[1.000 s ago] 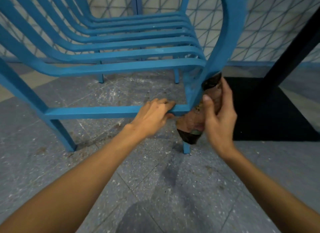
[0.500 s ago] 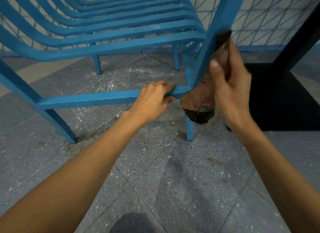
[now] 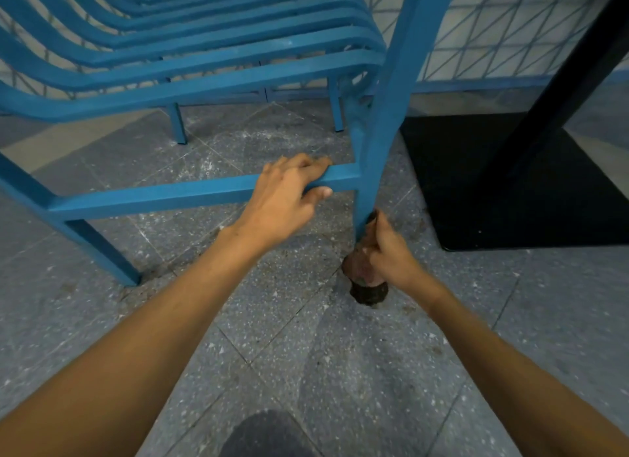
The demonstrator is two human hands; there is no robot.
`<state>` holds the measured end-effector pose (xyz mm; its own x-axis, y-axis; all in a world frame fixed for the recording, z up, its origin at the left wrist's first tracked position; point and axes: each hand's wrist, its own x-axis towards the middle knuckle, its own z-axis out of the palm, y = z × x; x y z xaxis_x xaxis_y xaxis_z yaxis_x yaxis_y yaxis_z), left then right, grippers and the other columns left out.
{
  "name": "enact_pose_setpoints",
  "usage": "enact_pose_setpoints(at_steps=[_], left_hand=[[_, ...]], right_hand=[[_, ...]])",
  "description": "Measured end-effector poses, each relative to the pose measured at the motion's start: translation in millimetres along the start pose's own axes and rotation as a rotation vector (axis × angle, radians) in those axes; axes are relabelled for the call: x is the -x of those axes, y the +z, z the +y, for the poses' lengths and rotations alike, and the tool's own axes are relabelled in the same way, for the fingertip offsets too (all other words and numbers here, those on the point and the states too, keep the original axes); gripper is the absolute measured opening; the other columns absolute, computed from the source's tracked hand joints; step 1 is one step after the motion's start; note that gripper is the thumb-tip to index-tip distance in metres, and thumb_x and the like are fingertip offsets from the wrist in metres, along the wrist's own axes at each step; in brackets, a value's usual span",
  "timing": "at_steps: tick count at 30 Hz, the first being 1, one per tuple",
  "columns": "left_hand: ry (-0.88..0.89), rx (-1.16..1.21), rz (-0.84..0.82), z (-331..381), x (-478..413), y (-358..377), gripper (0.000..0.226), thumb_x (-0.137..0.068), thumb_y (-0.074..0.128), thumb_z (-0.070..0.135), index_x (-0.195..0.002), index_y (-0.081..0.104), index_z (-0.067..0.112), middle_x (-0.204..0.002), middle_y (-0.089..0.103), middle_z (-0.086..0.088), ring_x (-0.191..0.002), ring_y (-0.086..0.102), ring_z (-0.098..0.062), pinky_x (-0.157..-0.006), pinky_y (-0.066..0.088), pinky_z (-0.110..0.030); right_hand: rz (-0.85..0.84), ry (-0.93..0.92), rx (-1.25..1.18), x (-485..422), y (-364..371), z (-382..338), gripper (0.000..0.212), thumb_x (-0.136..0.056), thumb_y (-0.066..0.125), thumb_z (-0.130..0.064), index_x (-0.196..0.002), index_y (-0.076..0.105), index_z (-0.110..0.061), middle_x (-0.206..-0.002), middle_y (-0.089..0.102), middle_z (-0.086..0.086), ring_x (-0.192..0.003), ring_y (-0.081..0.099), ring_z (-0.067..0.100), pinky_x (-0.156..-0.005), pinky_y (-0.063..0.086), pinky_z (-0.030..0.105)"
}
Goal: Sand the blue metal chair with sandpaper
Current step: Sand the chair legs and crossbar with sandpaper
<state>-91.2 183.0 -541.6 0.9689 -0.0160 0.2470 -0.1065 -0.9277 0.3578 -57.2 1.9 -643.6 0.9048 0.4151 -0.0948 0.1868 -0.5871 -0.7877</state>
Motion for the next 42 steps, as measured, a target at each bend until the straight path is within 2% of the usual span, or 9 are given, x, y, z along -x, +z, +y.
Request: enact_pose_setpoints(at_steps=[3,9,13,21,23,26,30,35,42], left_hand=[[0.002,-0.001,0.015,-1,0,1,0.047,-0.092,0.057,0.029,-0.137,0.048,0.021,-0.121,0.058,0.0,-0.109,0.051,-0.026,-0.093,0.032,-0.034],[0.01,-0.012,0.04,-3,-1,5,0.047,-0.092,0.056,0.03,-0.137,0.047,0.022,-0.121,0.057,0.0,-0.108,0.05,-0.024,-0.09,0.031,-0.032],[0.033,-0.015,0.045,-3,0,3,0.046,-0.092,0.057,0.029,-0.137,0.048,0.022,-0.121,0.058,-0.001,-0.106,0.052,-0.026,-0.091,0.031,-0.034],[0.017,0.002,0.234,3,20,19,0.045,-0.09,0.059,0.011,-0.134,0.052,0.012,-0.132,0.05,-0.006,-0.121,0.048,-0.021,-0.107,0.027,-0.034],[-0.104,0.183,0.417,24,50,36,0.041,-0.089,0.056,0.003,-0.129,0.056,0.012,-0.128,0.05,-0.002,-0.118,0.045,-0.002,-0.106,0.036,-0.03],[-0.385,0.572,0.198,56,92,66,0.039,-0.093,0.054,0.025,-0.132,0.05,0.027,-0.122,0.049,0.01,-0.106,0.043,0.018,-0.094,0.037,-0.006],[-0.694,1.158,-0.128,62,96,96,0.058,-0.078,0.062,0.058,-0.13,0.046,0.04,-0.122,0.063,0.006,-0.105,0.063,-0.009,-0.086,0.054,-0.031],[-1.175,1.521,0.022,36,83,95,0.037,-0.087,0.061,0.012,-0.123,0.054,0.006,-0.084,0.073,-0.016,-0.063,0.069,-0.026,-0.055,0.056,-0.034],[-0.845,1.433,-0.122,42,15,75,0.052,-0.085,0.044,-0.009,-0.131,0.037,0.016,-0.092,0.059,-0.018,-0.07,0.062,-0.03,-0.043,0.048,-0.029]], right_hand=[[0.094,-0.054,-0.06,3,-27,-34,0.037,-0.091,0.052,0.0,-0.121,0.041,-0.019,-0.098,0.055,-0.012,-0.096,0.056,0.014,-0.065,0.037,0.002],[0.399,-0.385,-0.345,13,-60,-86,0.066,-0.088,0.058,0.0,-0.146,0.029,-0.008,-0.14,0.05,-0.002,-0.125,0.047,-0.001,-0.107,0.038,0.019],[0.311,-0.199,-0.243,11,-19,-45,0.069,-0.091,0.059,-0.008,-0.149,0.022,-0.012,-0.124,0.052,-0.014,-0.111,0.051,-0.006,-0.091,0.039,0.003],[0.205,0.258,-0.107,19,-7,3,0.053,-0.083,0.07,-0.017,-0.131,0.048,-0.015,-0.117,0.063,0.004,-0.101,0.061,0.021,-0.08,0.043,0.019],[0.213,0.351,-0.217,27,-12,-1,0.055,-0.078,0.075,-0.021,-0.126,0.049,-0.016,-0.111,0.063,0.004,-0.086,0.062,0.015,-0.07,0.054,0.027],[0.071,0.409,-0.423,40,-17,-15,0.051,-0.078,0.076,-0.027,-0.119,0.048,-0.017,-0.101,0.064,0.005,-0.082,0.066,0.015,-0.057,0.056,0.029],[-0.119,0.377,-0.755,46,-21,-39,0.03,-0.09,0.061,-0.033,-0.11,0.055,-0.011,-0.098,0.066,0.008,-0.083,0.069,0.017,-0.061,0.059,0.032],[-0.064,0.367,-0.711,36,-46,-34,0.021,-0.093,0.057,-0.024,-0.105,0.064,-0.008,-0.106,0.063,0.015,-0.091,0.067,0.025,-0.063,0.059,0.03],[0.069,0.15,-0.393,10,-71,-27,0.042,-0.089,0.053,-0.002,-0.125,0.055,-0.024,-0.111,0.061,0.003,-0.101,0.063,0.017,-0.08,0.057,0.03]])
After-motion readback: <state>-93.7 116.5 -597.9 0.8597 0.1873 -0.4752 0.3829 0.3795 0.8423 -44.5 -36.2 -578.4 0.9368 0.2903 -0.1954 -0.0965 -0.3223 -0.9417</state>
